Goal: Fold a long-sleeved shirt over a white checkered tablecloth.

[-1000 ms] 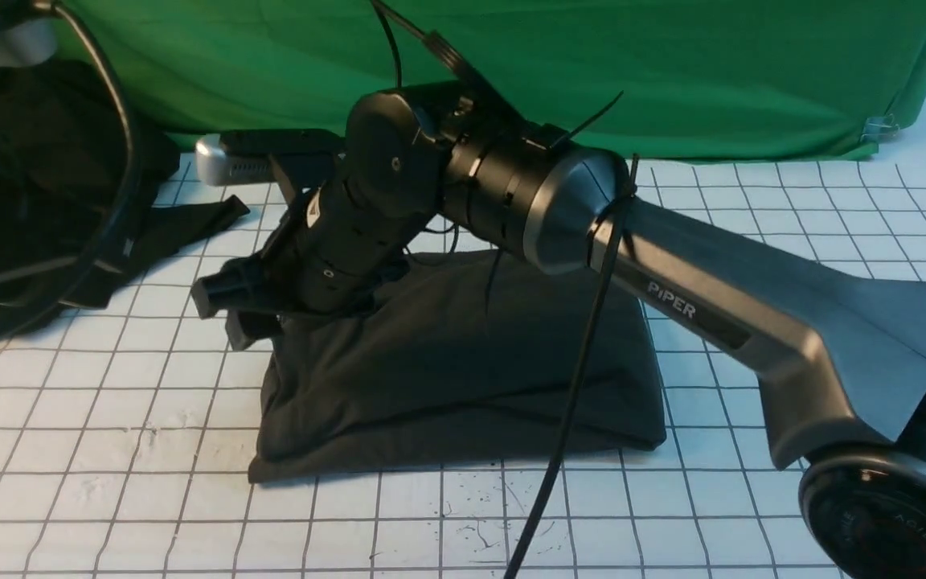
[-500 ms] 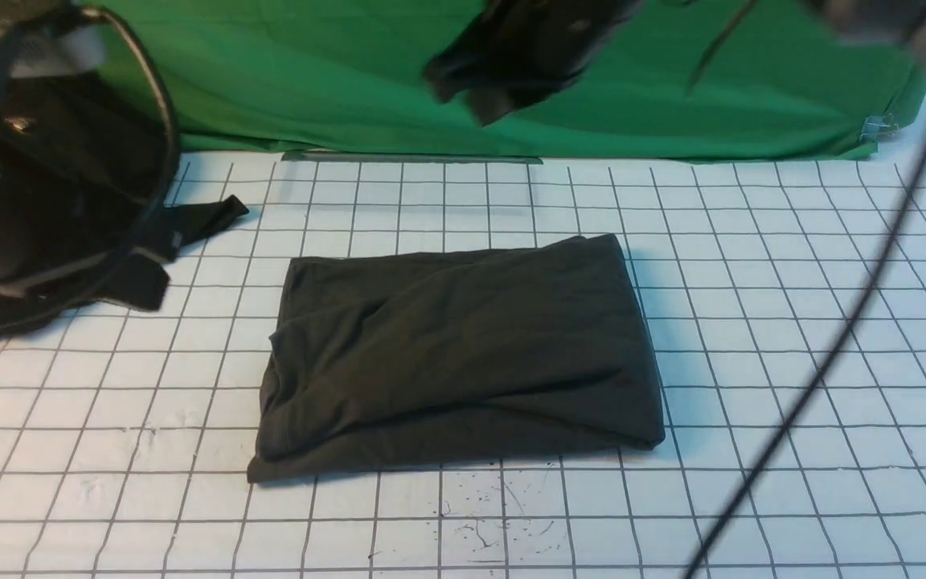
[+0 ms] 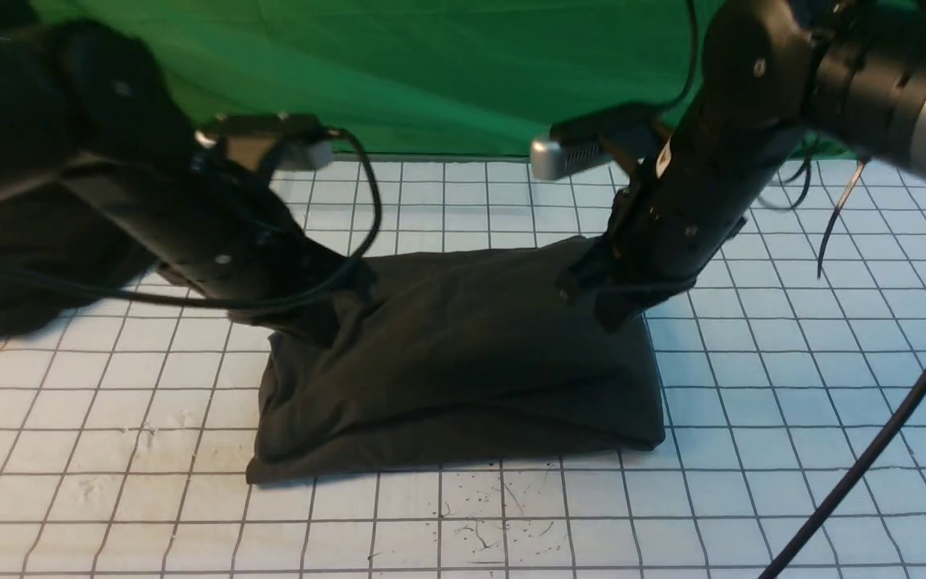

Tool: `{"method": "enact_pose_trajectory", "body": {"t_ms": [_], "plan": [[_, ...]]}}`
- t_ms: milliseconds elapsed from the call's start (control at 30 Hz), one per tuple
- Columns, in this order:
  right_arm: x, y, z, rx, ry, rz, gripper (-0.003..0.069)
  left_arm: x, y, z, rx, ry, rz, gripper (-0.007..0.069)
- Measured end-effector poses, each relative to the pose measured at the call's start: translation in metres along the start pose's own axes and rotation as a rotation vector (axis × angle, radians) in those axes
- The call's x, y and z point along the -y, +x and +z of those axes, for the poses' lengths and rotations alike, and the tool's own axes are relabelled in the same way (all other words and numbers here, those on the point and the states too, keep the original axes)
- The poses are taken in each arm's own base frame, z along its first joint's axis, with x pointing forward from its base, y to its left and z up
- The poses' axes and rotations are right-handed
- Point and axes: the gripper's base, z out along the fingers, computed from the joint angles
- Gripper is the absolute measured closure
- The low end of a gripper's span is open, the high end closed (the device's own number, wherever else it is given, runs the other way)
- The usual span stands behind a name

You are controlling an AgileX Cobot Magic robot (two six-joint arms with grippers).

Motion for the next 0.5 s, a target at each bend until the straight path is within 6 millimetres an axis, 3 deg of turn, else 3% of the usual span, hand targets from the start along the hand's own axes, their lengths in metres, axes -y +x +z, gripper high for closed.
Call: {"method": "enact_pose_trajectory", "body": {"t_ms": [200,300,500], "plan": [[0.004,0.003,0.035,-0.051,-0.014,0.027,0.0652,-0.018,-0.013,0.060,-0.006,-0.082,0.018,0.0613],[0.007,0.007,0.053,-0.106,-0.013,0.036,0.0652,-0.033,-0.010,0.078,-0.039,-0.135,-0.035,0.0613],[0.009,0.014,0.067,-0.165,-0.011,0.083,0.0652,-0.056,-0.010,0.089,-0.037,-0.129,-0.149,0.0614]]}}
